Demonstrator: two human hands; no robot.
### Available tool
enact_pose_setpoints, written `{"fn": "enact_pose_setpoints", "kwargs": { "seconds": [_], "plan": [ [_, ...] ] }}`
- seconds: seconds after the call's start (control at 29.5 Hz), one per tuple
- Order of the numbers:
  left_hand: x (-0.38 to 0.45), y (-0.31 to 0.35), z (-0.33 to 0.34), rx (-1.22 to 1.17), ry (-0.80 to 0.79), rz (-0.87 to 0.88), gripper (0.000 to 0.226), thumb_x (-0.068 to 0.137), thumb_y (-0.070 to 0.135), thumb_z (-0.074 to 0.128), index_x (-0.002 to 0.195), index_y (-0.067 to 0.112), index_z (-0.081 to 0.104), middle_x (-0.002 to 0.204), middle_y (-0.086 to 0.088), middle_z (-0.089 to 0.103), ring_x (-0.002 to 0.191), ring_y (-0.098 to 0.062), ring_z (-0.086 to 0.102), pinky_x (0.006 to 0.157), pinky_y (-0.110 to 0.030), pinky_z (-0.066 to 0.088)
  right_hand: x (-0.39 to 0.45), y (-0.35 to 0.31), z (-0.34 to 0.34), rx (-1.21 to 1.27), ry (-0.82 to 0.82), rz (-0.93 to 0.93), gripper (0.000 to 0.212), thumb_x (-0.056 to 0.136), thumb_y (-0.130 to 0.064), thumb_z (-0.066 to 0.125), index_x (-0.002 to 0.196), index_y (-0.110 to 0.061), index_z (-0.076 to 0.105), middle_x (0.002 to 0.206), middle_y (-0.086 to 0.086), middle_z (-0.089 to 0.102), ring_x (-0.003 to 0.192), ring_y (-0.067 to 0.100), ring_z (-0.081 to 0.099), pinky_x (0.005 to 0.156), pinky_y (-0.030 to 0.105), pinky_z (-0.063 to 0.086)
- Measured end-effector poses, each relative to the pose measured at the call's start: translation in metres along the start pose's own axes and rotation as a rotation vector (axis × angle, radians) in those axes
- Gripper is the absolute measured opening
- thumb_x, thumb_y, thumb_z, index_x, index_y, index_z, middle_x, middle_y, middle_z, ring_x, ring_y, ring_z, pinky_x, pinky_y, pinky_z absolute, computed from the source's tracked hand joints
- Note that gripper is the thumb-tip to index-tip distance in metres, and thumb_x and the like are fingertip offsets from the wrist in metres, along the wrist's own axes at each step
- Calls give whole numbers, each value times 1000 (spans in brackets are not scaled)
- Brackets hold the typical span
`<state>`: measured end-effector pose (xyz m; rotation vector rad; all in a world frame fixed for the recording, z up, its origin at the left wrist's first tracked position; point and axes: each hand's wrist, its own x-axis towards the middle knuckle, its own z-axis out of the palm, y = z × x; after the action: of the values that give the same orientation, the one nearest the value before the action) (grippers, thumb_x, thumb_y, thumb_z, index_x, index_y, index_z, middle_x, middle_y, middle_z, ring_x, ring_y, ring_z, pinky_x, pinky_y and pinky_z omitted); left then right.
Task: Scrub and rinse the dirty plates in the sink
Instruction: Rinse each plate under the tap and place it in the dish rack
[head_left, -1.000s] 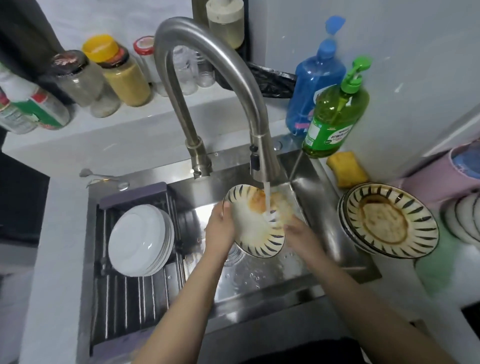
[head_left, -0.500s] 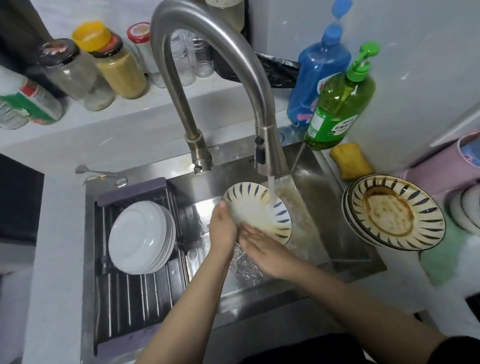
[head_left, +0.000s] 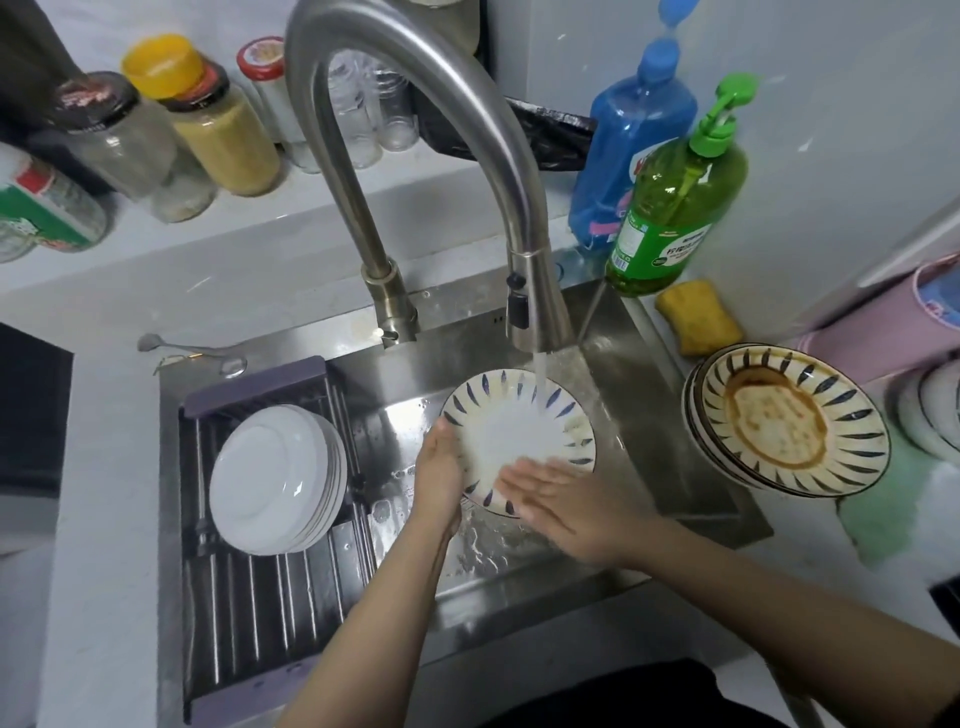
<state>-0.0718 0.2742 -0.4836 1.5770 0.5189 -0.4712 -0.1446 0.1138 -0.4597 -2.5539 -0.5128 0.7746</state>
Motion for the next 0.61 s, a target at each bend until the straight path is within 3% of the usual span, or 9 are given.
{"fn": "enact_pose_setpoints", "kwargs": {
  "seconds": [0.14, 0.24, 0.31, 0.34, 0.44, 0.54, 0.61],
  "plan": [
    [-8, -5, 1, 88, -70, -17, 46, 102, 45, 33, 116, 10, 59, 87, -2, 61, 80, -17, 57, 76, -32, 48, 16, 33, 2, -41, 74, 288, 112, 61, -76, -35, 152, -17, -4, 160, 0, -8, 146, 14, -12, 119, 34, -7],
    [-15, -7, 8, 110, -150, -40, 46, 102, 46, 30, 119, 14, 59, 102, 2, 67, 94, -11, 62, 87, -28, 50, 48, 10, -4, 143, 80, 262, 85, 75, -77, -17, 147, -32, -14, 157, -7, -20, 144, 15, -20, 120, 39, -7],
    [-12, -4, 7, 40, -192, -43, 52, 102, 45, 28, 124, 9, 58, 114, -8, 69, 108, -18, 65, 98, -34, 50, 51, -15, -8, 280, 57, 133, 62, 92, -63, 2, 147, -36, -12, 158, -12, -15, 145, 10, -12, 120, 38, -1],
    [-11, 2, 4, -11, -175, -43, 51, 103, 42, 28, 121, 6, 59, 112, -11, 70, 106, -21, 66, 97, -35, 51, 45, -23, -8, 305, 35, 49, 63, 93, -60, 2, 150, -32, -4, 159, -12, -7, 145, 5, -9, 120, 35, -1],
    [3, 1, -7, -17, -84, -52, 44, 104, 42, 29, 106, 14, 64, 102, -10, 71, 98, -24, 68, 91, -38, 54, 12, -14, -7, 221, -62, -44, 89, 78, -71, -16, 151, -30, 17, 157, -14, 13, 143, -4, 0, 119, 27, -1],
    [6, -7, -11, 30, -70, -73, 45, 101, 51, 31, 108, 21, 64, 108, -15, 69, 106, -33, 64, 96, -49, 50, -1, 17, -10, 40, 44, 163, 123, 57, -79, -35, 151, -24, 20, 157, -7, 21, 146, 8, 12, 118, 30, 3],
    [-1, -10, -7, 58, -87, -69, 43, 100, 51, 33, 104, 22, 64, 103, -15, 68, 98, -31, 64, 94, -43, 51, 15, 29, -7, -48, 71, 292, 127, 52, -76, -41, 153, -19, 12, 160, -1, 11, 147, 16, 4, 119, 35, -4]
  ]
}}
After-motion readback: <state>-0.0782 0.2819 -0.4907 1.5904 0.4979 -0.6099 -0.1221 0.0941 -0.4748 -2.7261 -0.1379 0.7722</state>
